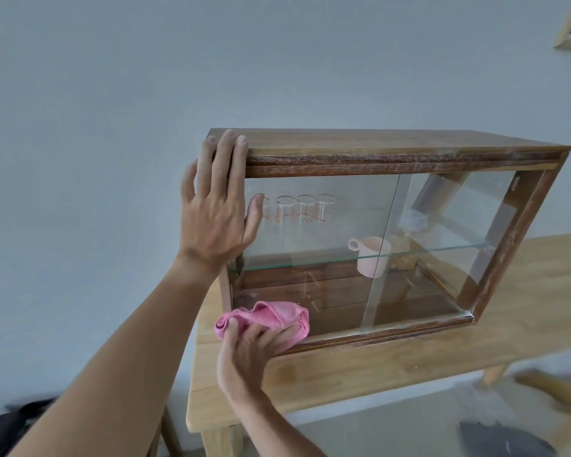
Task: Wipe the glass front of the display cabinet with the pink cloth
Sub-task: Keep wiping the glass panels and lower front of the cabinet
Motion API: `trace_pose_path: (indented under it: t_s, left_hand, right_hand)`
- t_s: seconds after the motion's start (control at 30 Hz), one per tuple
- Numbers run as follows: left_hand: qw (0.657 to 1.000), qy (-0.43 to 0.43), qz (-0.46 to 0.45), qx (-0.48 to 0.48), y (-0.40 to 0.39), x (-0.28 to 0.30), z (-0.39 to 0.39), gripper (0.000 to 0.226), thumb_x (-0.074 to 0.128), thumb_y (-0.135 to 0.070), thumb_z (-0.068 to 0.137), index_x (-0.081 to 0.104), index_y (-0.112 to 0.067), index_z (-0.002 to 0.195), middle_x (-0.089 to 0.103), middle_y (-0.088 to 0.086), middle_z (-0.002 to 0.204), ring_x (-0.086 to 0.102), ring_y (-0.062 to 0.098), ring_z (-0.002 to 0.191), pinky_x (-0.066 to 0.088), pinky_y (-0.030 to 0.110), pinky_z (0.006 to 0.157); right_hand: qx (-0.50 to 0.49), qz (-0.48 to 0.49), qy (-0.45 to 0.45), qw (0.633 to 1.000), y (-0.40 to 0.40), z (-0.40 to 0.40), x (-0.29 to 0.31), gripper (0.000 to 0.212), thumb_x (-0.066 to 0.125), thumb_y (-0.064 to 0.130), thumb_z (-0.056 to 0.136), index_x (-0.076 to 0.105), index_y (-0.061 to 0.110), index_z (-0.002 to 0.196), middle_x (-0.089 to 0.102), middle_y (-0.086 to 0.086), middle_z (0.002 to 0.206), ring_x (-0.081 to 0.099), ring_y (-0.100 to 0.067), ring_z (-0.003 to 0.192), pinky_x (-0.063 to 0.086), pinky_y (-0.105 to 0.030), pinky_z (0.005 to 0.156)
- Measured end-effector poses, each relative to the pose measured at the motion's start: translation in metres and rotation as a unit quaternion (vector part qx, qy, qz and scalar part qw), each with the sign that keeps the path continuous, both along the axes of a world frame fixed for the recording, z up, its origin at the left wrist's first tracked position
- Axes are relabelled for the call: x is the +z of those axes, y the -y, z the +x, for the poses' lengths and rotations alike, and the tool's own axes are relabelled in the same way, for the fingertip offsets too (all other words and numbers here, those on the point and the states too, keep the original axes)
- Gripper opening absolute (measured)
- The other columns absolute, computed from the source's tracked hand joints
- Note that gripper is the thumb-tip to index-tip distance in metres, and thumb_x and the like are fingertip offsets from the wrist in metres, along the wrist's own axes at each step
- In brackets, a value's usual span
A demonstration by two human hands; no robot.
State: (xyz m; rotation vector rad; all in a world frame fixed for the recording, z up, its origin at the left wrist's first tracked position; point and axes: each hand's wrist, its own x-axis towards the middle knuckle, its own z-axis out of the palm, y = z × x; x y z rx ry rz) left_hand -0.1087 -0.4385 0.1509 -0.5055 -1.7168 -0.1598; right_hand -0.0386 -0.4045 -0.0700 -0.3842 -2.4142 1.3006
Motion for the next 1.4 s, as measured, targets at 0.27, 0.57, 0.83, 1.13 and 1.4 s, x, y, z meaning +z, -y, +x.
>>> trace_pose_path:
  t_s: [0.27,0.57,0.83,1.13,1.4]
  left_hand:
    - [1.000,-0.005,0.011,-0.002,-0.002,0.000,-0.002,0.067,0.035,-0.043,0.101,0.021,-0.008,0.157,0.031,0.015,0.161,0.020,0.031,0.150,0.028,0.044,0.112]
    - [1.000,0.001,0.012,-0.008,-0.002,-0.001,0.000,0.067,0.036,-0.043,0.102,0.022,-0.006,0.157,0.032,0.017,0.161,0.021,0.033,0.150,0.030,0.046,0.111]
    - [1.000,0.003,0.010,-0.012,-0.002,-0.001,0.002,0.068,0.038,-0.041,0.101,0.023,-0.005,0.156,0.032,0.018,0.160,0.022,0.034,0.149,0.030,0.047,0.109]
    - [1.000,-0.004,0.016,-0.014,-0.002,0.000,0.001,0.066,0.038,-0.041,0.101,0.028,-0.004,0.155,0.035,0.017,0.159,0.024,0.033,0.148,0.033,0.049,0.109]
    - [1.000,-0.002,0.020,-0.010,-0.002,-0.001,-0.001,0.067,0.039,-0.041,0.101,0.025,-0.005,0.156,0.034,0.017,0.159,0.022,0.033,0.149,0.033,0.048,0.108]
  right_hand:
    - [-0.181,0.245,-0.204,0.930,-0.136,-0.026,0.064,0.060,0.037,0.059,0.097,0.059,0.003,0.106,-0.007,-0.025,0.163,-0.005,-0.050,0.152,-0.003,-0.072,0.119]
    - [0.014,0.477,-0.226,0.849,-0.084,-0.020,0.019,0.061,0.047,0.058,0.100,0.032,0.034,0.153,0.015,-0.006,0.167,0.004,-0.040,0.156,-0.009,-0.063,0.122]
    - [-0.149,0.225,0.088,0.959,-0.119,0.011,-0.031,0.100,0.004,0.072,0.091,0.046,-0.004,0.141,0.005,-0.036,0.162,-0.007,-0.048,0.153,-0.008,-0.059,0.123]
    - [-0.239,0.283,-0.246,0.896,-0.188,-0.032,0.130,0.077,0.027,0.061,0.101,0.026,0.002,0.152,0.007,-0.037,0.162,0.000,-0.054,0.151,-0.004,-0.066,0.122]
    - [-0.202,0.344,-0.218,0.891,-0.196,-0.031,0.066,0.065,0.035,0.055,0.101,0.053,-0.004,0.124,0.009,-0.033,0.164,-0.001,-0.052,0.152,-0.003,-0.068,0.121]
